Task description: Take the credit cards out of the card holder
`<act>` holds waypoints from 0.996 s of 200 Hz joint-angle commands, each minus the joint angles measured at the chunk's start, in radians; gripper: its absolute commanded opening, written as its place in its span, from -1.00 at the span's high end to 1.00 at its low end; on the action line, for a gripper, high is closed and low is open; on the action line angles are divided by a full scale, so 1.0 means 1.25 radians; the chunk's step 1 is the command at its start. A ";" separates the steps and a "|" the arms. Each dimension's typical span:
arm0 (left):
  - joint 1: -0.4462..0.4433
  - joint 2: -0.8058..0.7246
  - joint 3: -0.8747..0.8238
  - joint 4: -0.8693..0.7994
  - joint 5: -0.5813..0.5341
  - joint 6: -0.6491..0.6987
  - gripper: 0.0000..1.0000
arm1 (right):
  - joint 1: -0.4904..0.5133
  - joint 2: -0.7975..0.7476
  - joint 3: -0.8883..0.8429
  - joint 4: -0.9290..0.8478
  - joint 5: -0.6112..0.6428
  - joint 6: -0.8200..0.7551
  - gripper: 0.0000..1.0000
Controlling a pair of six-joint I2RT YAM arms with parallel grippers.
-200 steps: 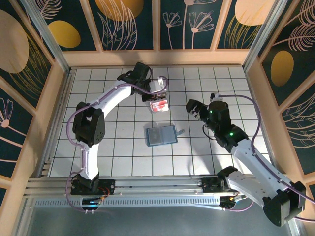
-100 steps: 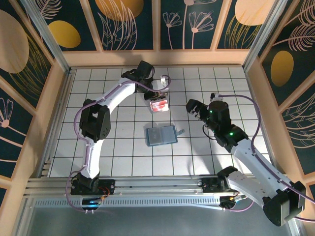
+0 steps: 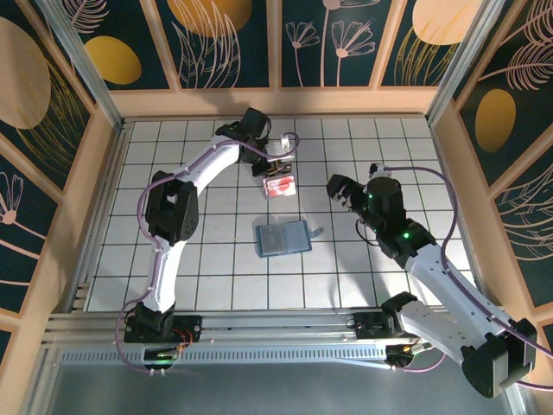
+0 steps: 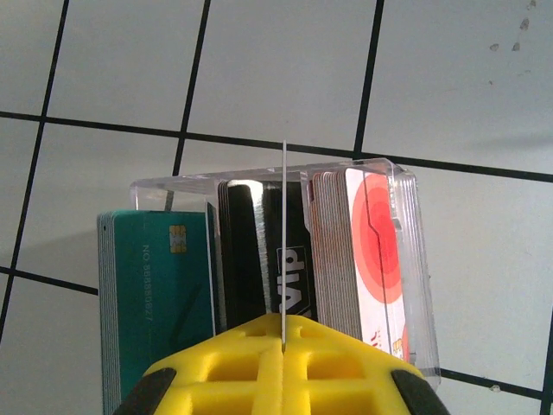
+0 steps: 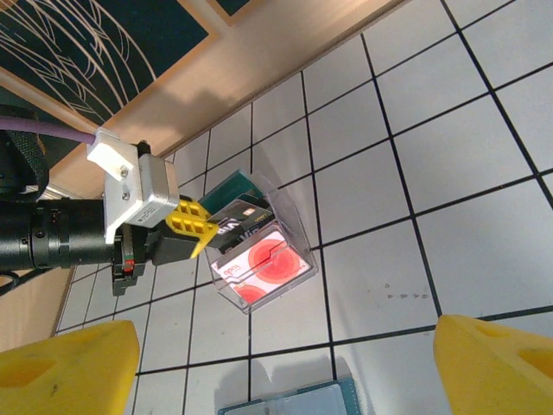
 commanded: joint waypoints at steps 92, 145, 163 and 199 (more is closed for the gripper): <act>0.011 0.056 0.053 -0.032 -0.040 -0.001 0.70 | -0.007 0.016 -0.006 0.047 -0.020 0.010 -0.77; 0.012 0.049 0.074 -0.038 -0.055 -0.007 0.55 | -0.007 0.023 -0.009 0.057 -0.032 0.012 -0.77; 0.012 0.047 0.077 -0.023 -0.073 -0.016 0.55 | -0.007 0.022 -0.011 0.058 -0.034 0.013 -0.77; 0.013 0.049 0.080 0.041 -0.134 -0.059 0.24 | -0.007 0.022 -0.010 0.056 -0.036 0.012 -0.77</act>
